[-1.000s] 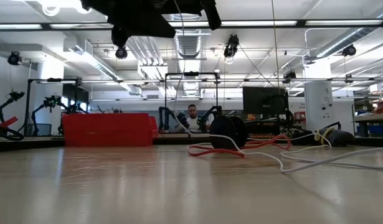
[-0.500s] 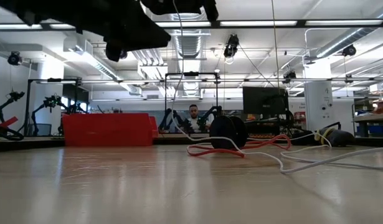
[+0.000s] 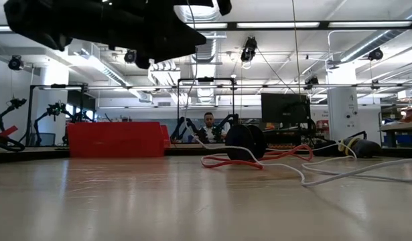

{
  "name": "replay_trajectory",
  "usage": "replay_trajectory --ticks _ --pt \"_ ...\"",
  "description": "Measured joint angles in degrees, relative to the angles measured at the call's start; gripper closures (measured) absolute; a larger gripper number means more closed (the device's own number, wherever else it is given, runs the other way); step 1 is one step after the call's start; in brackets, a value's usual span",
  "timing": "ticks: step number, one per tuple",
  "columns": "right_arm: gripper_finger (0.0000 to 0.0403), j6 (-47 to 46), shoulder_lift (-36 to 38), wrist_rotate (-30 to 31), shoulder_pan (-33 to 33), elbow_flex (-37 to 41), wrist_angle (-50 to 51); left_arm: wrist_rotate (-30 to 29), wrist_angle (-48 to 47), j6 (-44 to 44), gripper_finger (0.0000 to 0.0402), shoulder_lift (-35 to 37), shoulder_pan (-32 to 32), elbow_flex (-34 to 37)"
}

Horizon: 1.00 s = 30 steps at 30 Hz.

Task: Coil cords
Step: Coil the white wire onto the black spool

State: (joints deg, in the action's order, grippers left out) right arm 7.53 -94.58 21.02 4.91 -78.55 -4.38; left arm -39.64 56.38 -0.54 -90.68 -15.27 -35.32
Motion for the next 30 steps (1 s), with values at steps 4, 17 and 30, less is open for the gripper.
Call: replay_trajectory --ticks 4,17,30 --pt "0.0403 -0.5 0.0 0.0 0.3 0.0 1.1 0.0 -0.9 1.0 0.0255 0.3 0.0 0.0" --pt "0.0403 -0.5 0.9 -0.5 1.0 0.0 0.0 0.0 -1.4 5.4 0.0399 1.7 0.0 4.8" --pt "0.0403 0.9 2.3 -0.5 1.4 0.1 6.9 -1.8 -8.2 8.2 0.038 15.1 -0.4 14.2"
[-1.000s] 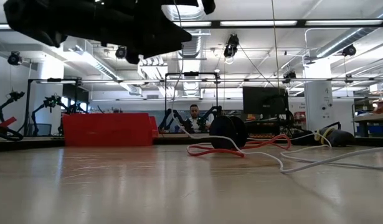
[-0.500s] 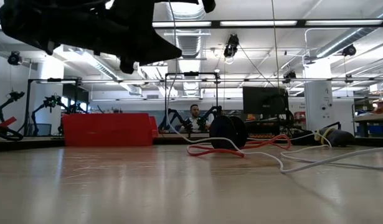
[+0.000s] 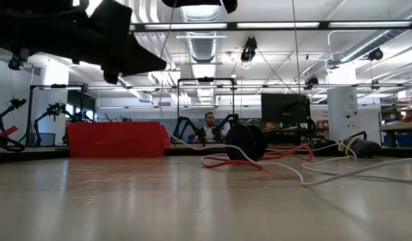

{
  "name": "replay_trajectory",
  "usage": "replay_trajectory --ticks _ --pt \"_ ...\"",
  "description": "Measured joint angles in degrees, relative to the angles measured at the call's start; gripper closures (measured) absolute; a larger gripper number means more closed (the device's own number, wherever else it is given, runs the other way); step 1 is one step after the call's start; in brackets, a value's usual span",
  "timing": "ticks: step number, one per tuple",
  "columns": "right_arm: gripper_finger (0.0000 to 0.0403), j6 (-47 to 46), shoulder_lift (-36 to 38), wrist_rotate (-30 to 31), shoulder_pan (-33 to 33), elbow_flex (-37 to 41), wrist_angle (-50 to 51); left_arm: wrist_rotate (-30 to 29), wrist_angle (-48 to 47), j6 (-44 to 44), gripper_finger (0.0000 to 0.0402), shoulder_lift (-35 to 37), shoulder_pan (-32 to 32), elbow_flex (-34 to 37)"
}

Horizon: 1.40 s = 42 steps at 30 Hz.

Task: Coil cords
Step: Coil the white wire onto the black spool

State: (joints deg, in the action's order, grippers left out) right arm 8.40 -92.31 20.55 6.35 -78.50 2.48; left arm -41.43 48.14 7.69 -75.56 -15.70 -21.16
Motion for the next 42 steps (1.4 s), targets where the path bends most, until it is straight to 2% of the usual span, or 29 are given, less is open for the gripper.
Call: replay_trajectory --ticks 11,15,19,23,25,28,35,42 --pt "0.0403 7.5 0.1 0.5 1.5 0.0 -0.3 -0.1 -24.7 15.0 0.0319 15.1 0.0 3.7" --pt "0.0403 12.6 0.0 2.3 2.7 0.1 -0.1 1.4 -26.1 17.4 0.0305 17.8 -0.2 3.7" --pt "0.0403 16.8 -0.7 6.7 3.8 0.2 0.9 9.9 -20.9 24.2 0.0294 18.5 -0.5 3.7" --pt "0.0403 16.7 -1.8 6.6 3.9 0.3 1.2 16.0 -8.2 29.0 0.0286 16.6 -3.5 3.7" --pt "0.0403 17.4 -2.3 6.8 3.9 0.3 1.0 16.4 -0.8 30.0 0.0283 15.0 -5.8 3.7" --pt "0.0403 20.3 -2.4 7.9 3.9 0.3 1.8 15.2 7.3 37.7 0.0277 12.3 -8.1 3.6" --pt "0.0403 32.5 -2.5 8.2 3.9 0.3 2.0 15.0 9.6 62.0 0.0233 6.9 -8.9 3.7" --pt "0.0403 39.8 -4.1 9.7 4.3 0.3 2.1 14.9 18.5 65.4 0.0168 3.8 -8.4 3.7"
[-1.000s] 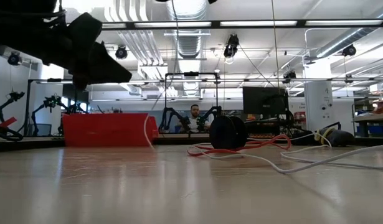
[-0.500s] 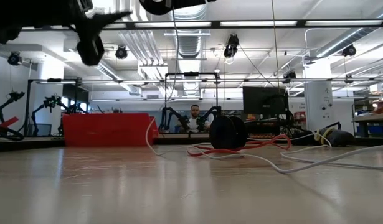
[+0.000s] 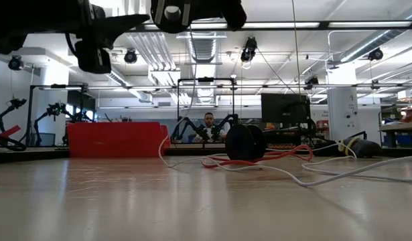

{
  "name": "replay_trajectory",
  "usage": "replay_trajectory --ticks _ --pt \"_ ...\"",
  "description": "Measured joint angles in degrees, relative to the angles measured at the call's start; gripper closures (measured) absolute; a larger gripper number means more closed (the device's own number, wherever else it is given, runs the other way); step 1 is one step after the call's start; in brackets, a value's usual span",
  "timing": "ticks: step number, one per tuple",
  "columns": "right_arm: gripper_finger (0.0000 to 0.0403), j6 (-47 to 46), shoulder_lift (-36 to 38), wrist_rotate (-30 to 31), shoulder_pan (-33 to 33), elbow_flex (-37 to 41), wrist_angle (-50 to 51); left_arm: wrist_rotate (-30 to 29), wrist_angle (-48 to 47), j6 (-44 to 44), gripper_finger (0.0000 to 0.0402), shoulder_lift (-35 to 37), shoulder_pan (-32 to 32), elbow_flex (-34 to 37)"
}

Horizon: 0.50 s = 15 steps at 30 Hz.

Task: Coil cords
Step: Coil the white wire onto the black spool

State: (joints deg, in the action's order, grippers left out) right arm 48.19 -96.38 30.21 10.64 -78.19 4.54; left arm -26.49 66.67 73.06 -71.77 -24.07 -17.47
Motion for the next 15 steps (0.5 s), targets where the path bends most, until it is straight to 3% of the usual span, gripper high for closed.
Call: replay_trajectory --ticks 7,15 --pt "0.0403 7.3 -1.2 0.0 0.2 0.0 -0.4 0.1 1.3 3.1 0.015 -0.9 1.9 0.0" --pt "0.0403 11.2 -1.8 0.0 0.2 0.0 -2.0 1.6 1.2 6.5 0.0216 -4.0 2.7 0.0"
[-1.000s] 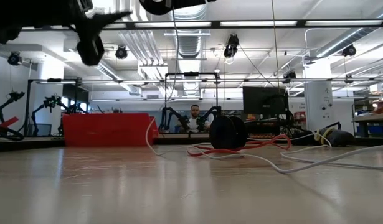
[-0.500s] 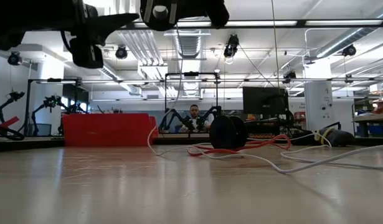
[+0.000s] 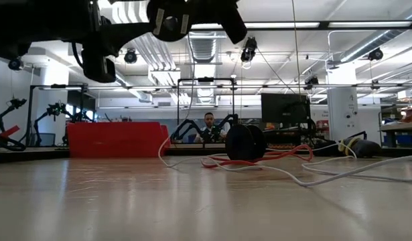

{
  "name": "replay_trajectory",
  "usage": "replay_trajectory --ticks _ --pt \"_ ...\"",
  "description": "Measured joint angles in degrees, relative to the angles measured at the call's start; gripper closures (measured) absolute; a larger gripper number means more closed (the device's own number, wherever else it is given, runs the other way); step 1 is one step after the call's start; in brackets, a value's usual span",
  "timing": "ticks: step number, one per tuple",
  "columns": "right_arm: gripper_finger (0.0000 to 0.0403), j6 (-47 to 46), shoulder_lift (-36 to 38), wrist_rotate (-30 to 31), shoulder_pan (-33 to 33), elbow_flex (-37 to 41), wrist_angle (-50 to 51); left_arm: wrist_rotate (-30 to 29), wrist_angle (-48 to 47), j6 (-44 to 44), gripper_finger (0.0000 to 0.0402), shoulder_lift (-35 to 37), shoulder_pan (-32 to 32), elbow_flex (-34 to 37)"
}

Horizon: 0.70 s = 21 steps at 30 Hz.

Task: Coil cords
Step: Coil the white wire onto the black spool

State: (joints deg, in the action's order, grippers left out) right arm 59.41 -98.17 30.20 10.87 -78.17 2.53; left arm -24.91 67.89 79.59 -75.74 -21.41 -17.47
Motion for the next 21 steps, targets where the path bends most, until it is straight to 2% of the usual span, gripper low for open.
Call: replay_trajectory --ticks 9,15,21 --pt "0.0403 2.2 0.0 1.3 0.3 0.0 -1.1 -0.5 0.1 0.1 0.0294 -2.3 0.4 -0.8" --pt "0.0403 3.3 0.0 1.4 1.2 0.0 -1.1 -3.2 0.1 -0.2 0.0312 -2.9 0.7 -1.3" --pt "0.0403 3.5 0.0 1.4 1.2 0.0 -1.1 -3.2 0.1 -1.9 0.0322 -2.8 0.9 -2.4"
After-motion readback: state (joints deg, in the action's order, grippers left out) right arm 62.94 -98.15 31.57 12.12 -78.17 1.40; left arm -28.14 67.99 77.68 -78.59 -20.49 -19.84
